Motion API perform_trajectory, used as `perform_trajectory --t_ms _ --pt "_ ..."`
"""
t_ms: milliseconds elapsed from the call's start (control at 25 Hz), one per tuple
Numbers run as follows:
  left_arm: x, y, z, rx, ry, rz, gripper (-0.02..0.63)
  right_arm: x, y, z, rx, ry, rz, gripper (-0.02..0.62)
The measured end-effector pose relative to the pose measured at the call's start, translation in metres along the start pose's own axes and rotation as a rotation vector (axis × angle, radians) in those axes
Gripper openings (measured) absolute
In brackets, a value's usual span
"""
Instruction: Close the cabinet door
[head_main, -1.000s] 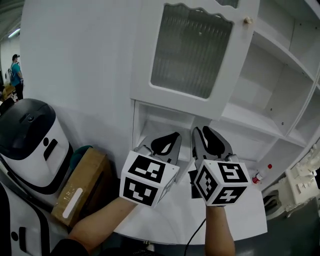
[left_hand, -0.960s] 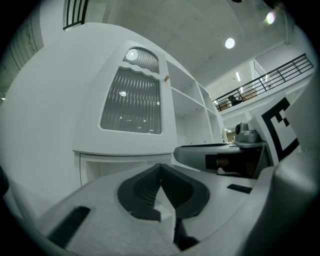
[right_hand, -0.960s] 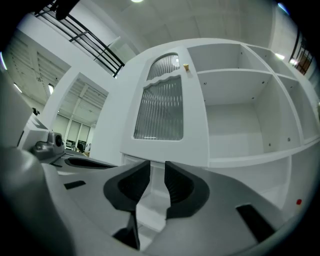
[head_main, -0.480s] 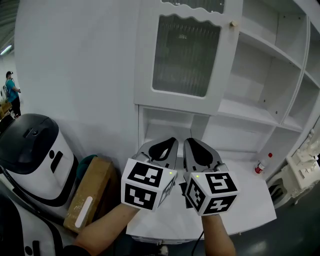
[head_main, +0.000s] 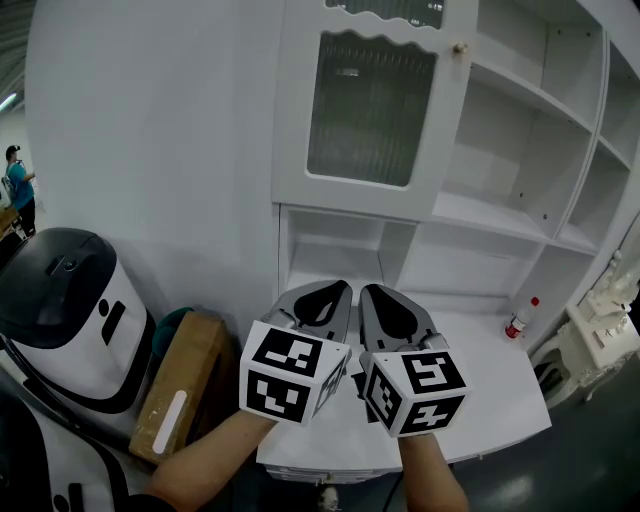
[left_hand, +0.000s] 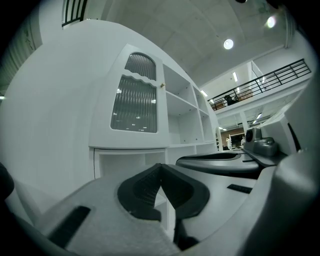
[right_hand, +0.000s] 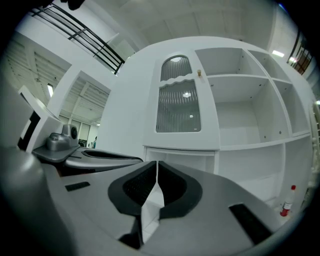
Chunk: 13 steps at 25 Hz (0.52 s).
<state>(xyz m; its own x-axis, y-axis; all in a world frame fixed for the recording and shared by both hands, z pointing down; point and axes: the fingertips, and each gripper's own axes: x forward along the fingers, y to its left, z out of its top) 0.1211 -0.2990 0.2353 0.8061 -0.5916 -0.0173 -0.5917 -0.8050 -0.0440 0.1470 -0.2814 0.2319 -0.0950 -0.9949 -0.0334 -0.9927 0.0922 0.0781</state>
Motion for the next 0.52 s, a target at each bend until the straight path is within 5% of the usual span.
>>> perform_trajectory --t_ms 520 --pt "0.003 -0.011 0.001 0.007 -0.004 -0.008 0.011 -0.008 -0.006 0.002 -0.017 -0.003 -0.002 0.026"
